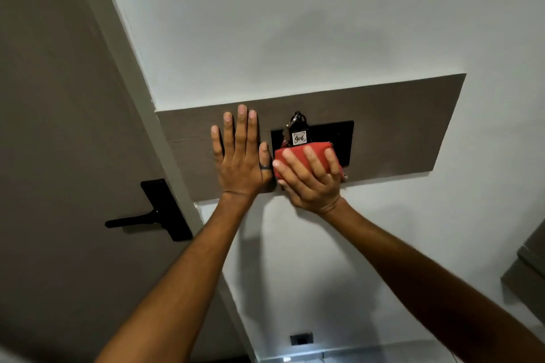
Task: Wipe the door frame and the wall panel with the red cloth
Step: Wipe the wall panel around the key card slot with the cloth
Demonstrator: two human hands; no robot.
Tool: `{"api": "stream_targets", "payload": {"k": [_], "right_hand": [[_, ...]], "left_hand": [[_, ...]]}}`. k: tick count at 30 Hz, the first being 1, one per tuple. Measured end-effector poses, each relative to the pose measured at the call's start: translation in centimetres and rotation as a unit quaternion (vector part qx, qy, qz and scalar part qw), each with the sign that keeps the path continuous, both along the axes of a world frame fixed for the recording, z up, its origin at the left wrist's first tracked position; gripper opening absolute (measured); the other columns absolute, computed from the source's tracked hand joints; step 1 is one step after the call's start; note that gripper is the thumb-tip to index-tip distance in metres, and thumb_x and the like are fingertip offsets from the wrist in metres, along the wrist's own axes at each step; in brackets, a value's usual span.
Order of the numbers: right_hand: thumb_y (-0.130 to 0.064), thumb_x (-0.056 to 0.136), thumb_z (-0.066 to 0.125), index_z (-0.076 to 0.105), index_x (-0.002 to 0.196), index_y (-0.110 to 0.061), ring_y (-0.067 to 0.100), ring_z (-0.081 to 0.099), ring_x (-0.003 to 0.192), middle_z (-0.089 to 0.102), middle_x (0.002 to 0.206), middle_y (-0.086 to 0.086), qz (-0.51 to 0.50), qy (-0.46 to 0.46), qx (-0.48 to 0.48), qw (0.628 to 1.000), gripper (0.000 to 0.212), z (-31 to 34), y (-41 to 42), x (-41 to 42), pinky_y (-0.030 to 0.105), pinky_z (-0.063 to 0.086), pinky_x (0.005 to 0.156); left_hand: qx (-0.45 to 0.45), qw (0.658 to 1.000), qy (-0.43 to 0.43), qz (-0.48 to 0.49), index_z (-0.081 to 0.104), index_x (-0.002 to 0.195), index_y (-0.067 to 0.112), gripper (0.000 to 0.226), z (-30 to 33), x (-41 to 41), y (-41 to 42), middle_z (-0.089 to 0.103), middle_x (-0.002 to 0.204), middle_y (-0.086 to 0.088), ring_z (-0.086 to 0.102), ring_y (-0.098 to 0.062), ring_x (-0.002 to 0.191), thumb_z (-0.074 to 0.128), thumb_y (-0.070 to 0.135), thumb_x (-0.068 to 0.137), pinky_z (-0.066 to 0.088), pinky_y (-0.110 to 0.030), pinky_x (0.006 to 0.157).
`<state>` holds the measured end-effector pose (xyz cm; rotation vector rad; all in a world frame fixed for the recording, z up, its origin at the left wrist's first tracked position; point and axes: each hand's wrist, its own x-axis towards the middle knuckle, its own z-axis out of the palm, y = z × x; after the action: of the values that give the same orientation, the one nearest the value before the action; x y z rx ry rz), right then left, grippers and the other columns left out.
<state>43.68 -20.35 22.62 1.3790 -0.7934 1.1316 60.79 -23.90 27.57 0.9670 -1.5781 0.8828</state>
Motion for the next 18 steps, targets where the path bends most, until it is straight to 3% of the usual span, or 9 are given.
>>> {"api": "stream_targets", "payload": {"k": [2, 6, 9, 10, 13, 14, 18], "right_hand": [[-0.041, 0.102, 0.053, 0.061, 0.146, -0.026, 0.029, 0.047, 0.147, 0.056, 0.153, -0.001, -0.028, 0.08, -0.002, 0.996, 0.048, -0.5, -0.3, -1.5, 0.052, 0.032, 0.122], [-0.037, 0.106, 0.048, 0.059, 0.144, -0.023, 0.028, 0.033, 0.157, 0.058, 0.146, 0.002, -0.015, -0.112, 0.012, 0.994, 0.042, -1.2, -0.1, 1.5, 0.053, 0.025, 0.126], [-0.039, 0.107, 0.045, 0.055, 0.149, -0.022, 0.032, 0.045, 0.146, 0.058, 0.145, 0.003, 0.003, -0.015, 0.032, 0.999, 0.046, -1.0, 0.3, -0.5, 0.054, 0.03, 0.122], [-0.04, 0.107, 0.043, 0.055, 0.149, -0.022, 0.034, 0.048, 0.143, 0.058, 0.146, 0.004, 0.008, -0.031, 0.037, 0.999, 0.047, -0.5, 0.3, -1.3, 0.053, 0.03, 0.122], [-0.042, 0.107, 0.039, 0.055, 0.147, -0.02, 0.036, 0.045, 0.145, 0.056, 0.15, 0.007, 0.014, -0.218, 0.054, 0.974, 0.048, 0.6, 0.6, 1.7, 0.053, 0.023, 0.128], [-0.043, 0.107, 0.039, 0.056, 0.145, -0.021, 0.036, 0.046, 0.144, 0.056, 0.149, 0.007, 0.008, -0.227, 0.055, 0.972, 0.047, 0.4, 0.5, 3.2, 0.054, 0.023, 0.127], [-0.045, 0.107, 0.04, 0.061, 0.139, -0.022, 0.037, 0.053, 0.134, 0.063, 0.144, 0.007, -0.005, -0.067, 0.038, 0.997, 0.044, 0.7, 0.8, 0.2, 0.054, 0.029, 0.12]], "left_hand": [[0.001, 1.0, 0.0, 0.0, 0.023, 0.159, 0.01, 0.062, -0.2, 0.0, 0.1, 0.034, 0.162, -0.011, 0.004, -0.022, 0.157, 0.033, 0.031, 0.102, 0.009, -0.048, 0.128], [-0.001, 1.0, -0.005, 0.002, 0.017, 0.158, 0.012, 0.061, 0.3, -0.1, 0.2, 0.012, 0.167, -0.001, -0.004, -0.02, 0.158, 0.031, 0.032, 0.103, 0.006, -0.047, 0.128], [-0.001, 1.0, -0.004, 0.003, 0.02, 0.157, 0.011, 0.061, 0.1, -0.1, 0.3, 0.03, 0.162, -0.009, -0.002, -0.02, 0.157, 0.033, 0.031, 0.102, 0.009, -0.048, 0.127], [-0.002, 1.0, -0.002, 0.004, 0.021, 0.157, 0.01, 0.061, 0.0, 0.0, 0.2, 0.034, 0.16, -0.011, 0.0, -0.021, 0.157, 0.033, 0.031, 0.102, 0.009, -0.049, 0.127], [-0.001, 1.0, 0.007, 0.001, 0.024, 0.158, 0.008, 0.061, 0.2, -0.1, 0.2, 0.037, 0.16, -0.013, 0.011, -0.024, 0.156, 0.032, 0.031, 0.102, 0.009, -0.049, 0.127], [0.001, 1.0, 0.007, -0.004, 0.026, 0.157, 0.008, 0.061, 0.2, -0.2, 0.4, 0.039, 0.159, -0.014, 0.017, -0.028, 0.155, 0.033, 0.03, 0.102, 0.01, -0.049, 0.127], [0.004, 1.0, 0.005, -0.007, 0.028, 0.157, 0.008, 0.061, 0.0, -0.2, 0.4, 0.038, 0.16, -0.015, 0.028, -0.036, 0.15, 0.034, 0.03, 0.102, 0.007, -0.048, 0.128]]}}
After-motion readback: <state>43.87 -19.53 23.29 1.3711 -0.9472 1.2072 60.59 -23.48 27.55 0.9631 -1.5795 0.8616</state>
